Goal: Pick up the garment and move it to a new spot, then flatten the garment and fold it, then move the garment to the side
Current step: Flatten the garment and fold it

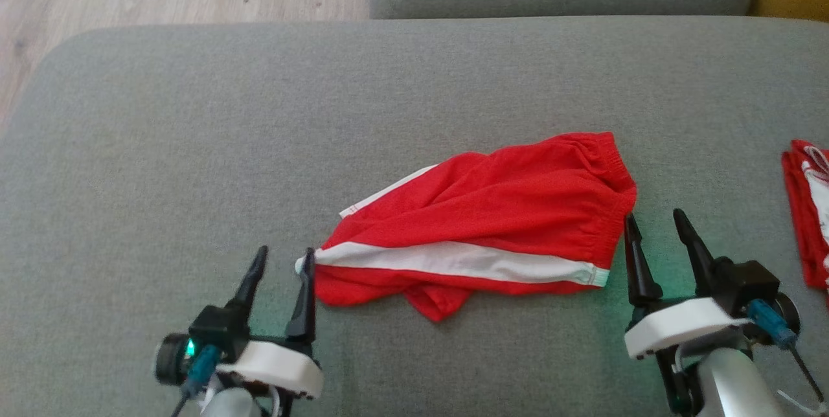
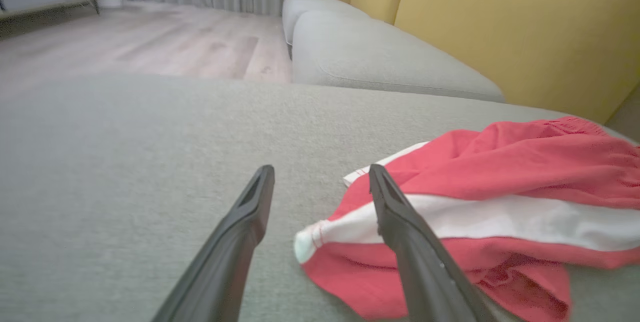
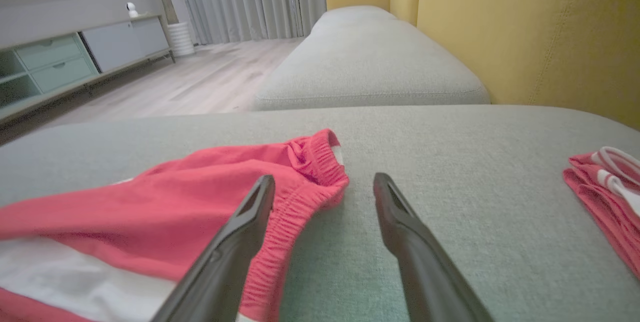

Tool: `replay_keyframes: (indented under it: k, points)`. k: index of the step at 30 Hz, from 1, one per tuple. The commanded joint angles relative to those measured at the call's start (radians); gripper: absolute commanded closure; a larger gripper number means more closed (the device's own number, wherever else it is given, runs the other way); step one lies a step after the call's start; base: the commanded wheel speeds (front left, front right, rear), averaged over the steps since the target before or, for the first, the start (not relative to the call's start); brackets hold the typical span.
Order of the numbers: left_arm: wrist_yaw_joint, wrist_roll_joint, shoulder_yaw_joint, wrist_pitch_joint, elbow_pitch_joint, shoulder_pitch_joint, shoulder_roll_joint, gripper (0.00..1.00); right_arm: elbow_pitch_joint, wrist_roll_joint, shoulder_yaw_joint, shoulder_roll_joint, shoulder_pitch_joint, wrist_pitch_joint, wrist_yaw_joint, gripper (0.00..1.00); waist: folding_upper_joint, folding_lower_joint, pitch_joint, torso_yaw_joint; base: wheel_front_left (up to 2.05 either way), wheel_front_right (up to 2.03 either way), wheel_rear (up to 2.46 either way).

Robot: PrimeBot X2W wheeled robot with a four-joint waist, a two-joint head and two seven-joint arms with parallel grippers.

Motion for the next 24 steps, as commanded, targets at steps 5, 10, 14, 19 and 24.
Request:
replay_keyframes:
  k: [5, 10, 14, 19, 24]
  points:
    - [0.09, 0.167, 0.09, -0.005, -0.115, 0.046, 0.017, 0.0, -0.098, 0.039, 0.06, -0.001, 0.009, -0.014, -0.001, 0.0, 0.0, 0.0, -0.022, -0.021, 0.0, 0.0, 0.0]
    - [0.12, 0.236, 0.131, -0.005, -0.158, 0.115, 0.01, 0.0, -0.096, 0.039, 0.082, -0.001, 0.047, -0.014, -0.001, 0.0, 0.0, 0.0, -0.046, -0.023, 0.0, 0.0, 0.0]
    - [0.107, 0.248, 0.148, -0.005, -0.16, 0.144, -0.002, 0.0, -0.063, 0.046, 0.098, -0.001, 0.066, -0.014, -0.001, 0.0, 0.0, 0.0, -0.056, -0.015, 0.0, 0.0, 0.0]
    - [0.093, 0.261, 0.16, -0.005, -0.166, 0.15, -0.017, 0.0, -0.055, 0.05, 0.099, -0.001, 0.061, -0.014, -0.001, 0.0, 0.0, 0.0, -0.055, -0.007, 0.0, 0.0, 0.0]
    - [0.082, 0.268, 0.17, -0.005, -0.165, 0.149, -0.028, 0.0, -0.006, 0.043, 0.116, -0.001, 0.058, -0.014, -0.001, 0.0, 0.0, 0.0, -0.05, -0.002, 0.0, 0.0, 0.0]
